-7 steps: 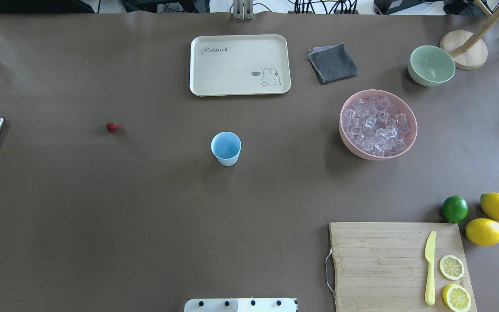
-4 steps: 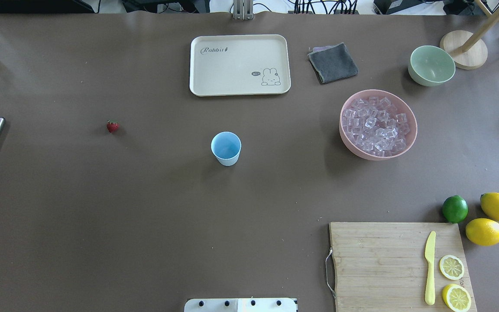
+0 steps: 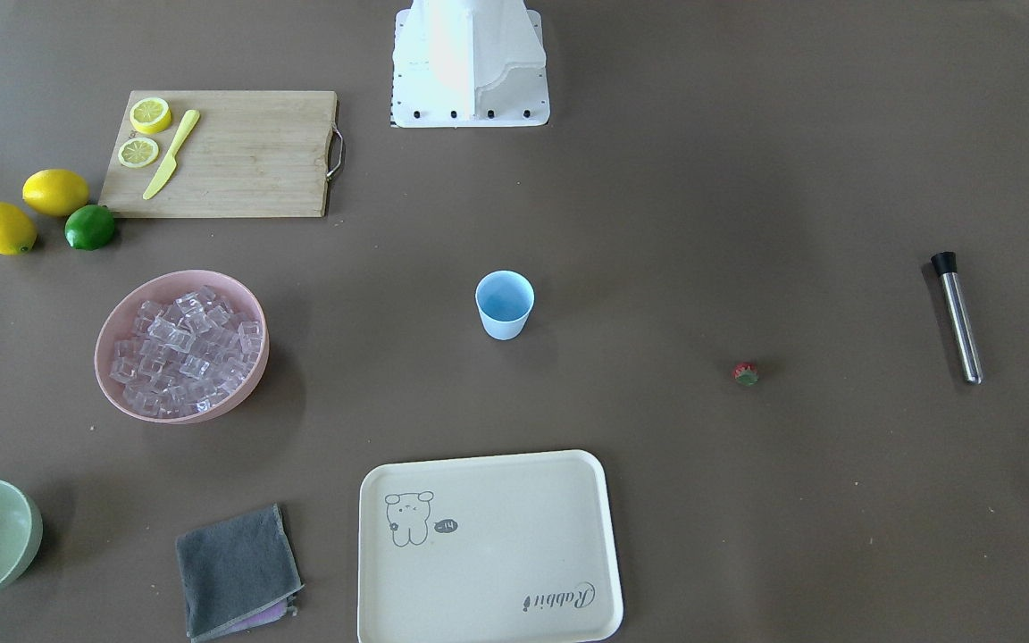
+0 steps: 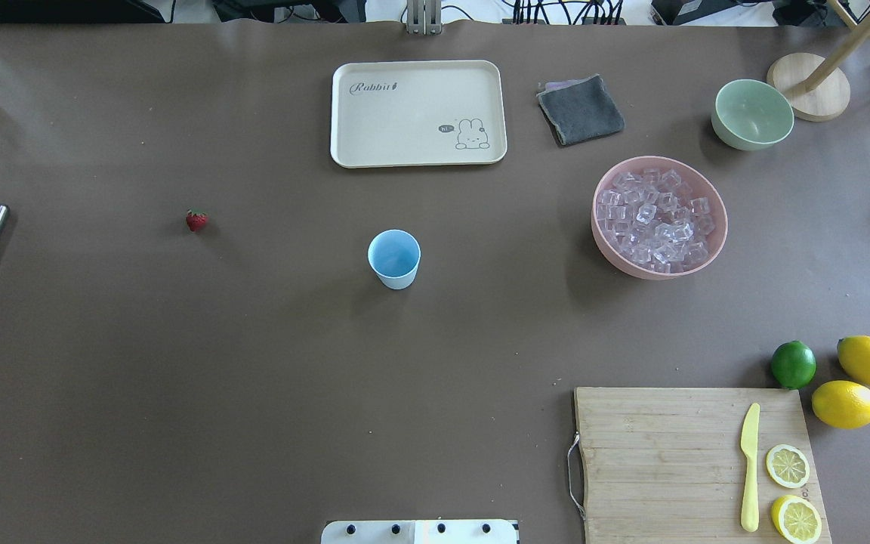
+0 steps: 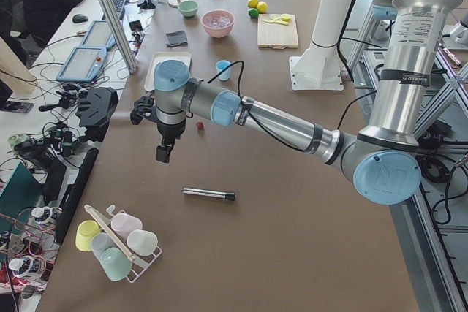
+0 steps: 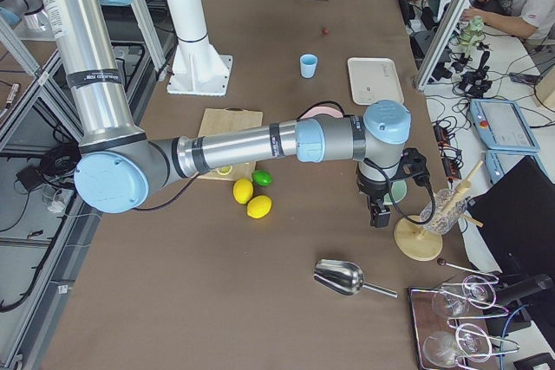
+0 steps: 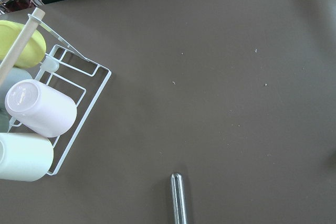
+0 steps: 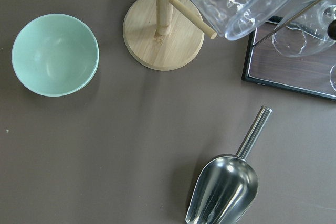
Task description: Mash ice and strawberries in cup
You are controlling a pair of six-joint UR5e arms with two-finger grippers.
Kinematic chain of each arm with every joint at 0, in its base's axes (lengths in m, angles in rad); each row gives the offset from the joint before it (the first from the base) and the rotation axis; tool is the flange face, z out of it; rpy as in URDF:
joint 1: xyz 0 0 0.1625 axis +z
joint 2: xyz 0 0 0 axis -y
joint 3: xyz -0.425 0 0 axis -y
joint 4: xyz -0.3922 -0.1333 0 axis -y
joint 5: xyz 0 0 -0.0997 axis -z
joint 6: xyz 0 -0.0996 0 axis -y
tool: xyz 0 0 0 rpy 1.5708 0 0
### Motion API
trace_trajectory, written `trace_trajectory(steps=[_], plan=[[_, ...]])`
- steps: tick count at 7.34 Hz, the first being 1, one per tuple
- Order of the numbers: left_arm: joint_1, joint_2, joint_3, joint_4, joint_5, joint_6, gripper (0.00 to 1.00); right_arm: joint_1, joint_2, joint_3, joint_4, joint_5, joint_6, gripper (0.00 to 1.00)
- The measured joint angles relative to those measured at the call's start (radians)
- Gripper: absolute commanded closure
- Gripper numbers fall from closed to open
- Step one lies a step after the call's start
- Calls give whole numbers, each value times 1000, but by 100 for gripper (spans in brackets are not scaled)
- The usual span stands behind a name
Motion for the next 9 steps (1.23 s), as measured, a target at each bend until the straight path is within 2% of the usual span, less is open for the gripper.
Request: trace_trajectory(steps=[1,3,6,7,8,9], plan=[[0,17,20,-25,1,1,2,0,1,2,0,3,2,7],[0,28,43,-46,0,0,2,-38,17,39,1,25,91,6],[0,28,47,-52,0,-3,2,-270,57,228,15,35,497,2],[0,26,48,-54,1,-4,2,-359,56,270,61,21,588,2],[0,21,49,-55,2,-5,2,-463,51,285,146,-23,675,2],[0,17,51,-56,9,-5,2,-581,52,285,224,-111,751,2]])
